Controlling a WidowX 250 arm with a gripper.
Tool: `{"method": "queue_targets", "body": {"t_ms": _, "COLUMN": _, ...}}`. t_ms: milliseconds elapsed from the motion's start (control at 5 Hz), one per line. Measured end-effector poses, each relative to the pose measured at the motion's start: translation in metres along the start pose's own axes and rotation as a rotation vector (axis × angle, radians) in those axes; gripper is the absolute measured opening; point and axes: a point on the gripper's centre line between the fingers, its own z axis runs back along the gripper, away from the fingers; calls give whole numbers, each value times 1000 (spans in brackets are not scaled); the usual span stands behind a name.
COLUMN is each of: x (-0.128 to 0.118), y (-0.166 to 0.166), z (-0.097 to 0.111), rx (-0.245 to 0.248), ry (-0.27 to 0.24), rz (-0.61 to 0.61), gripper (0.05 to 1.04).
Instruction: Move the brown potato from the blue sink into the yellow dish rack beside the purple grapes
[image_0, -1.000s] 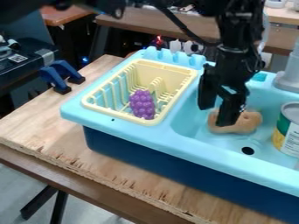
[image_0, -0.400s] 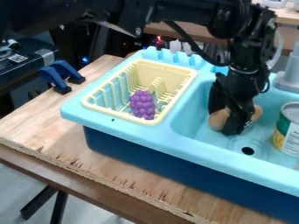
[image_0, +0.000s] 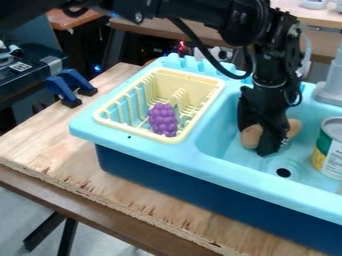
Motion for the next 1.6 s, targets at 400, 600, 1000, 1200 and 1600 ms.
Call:
{"method": "queue_targets", "body": {"t_ms": 400, "x": -9, "y": -8, "z": 12, "rx": -1, "ry": -88, "rz": 52, "gripper": 758}}
{"method": "queue_targets", "body": {"t_ms": 600, "x": -23, "y": -16, "z": 33, "rx": -8, "ry": -122, "rz": 56, "gripper": 615}}
{"method": "queue_targets", "body": {"t_ms": 1000, "x": -52, "y": -17, "z": 76, "rx": 6, "ry": -234, "rz": 62, "gripper": 458}}
{"method": "queue_targets", "body": {"t_ms": 1200, "x": -66, "y": -12, "z": 86, "rx": 19, "ry": -250, "rz": 79, "gripper": 458}}
{"method": "queue_targets", "body": {"t_ms": 1600, "x": -95, "y": 10, "z": 132, "rx": 150, "ry": -309, "rz": 133, "gripper": 458}}
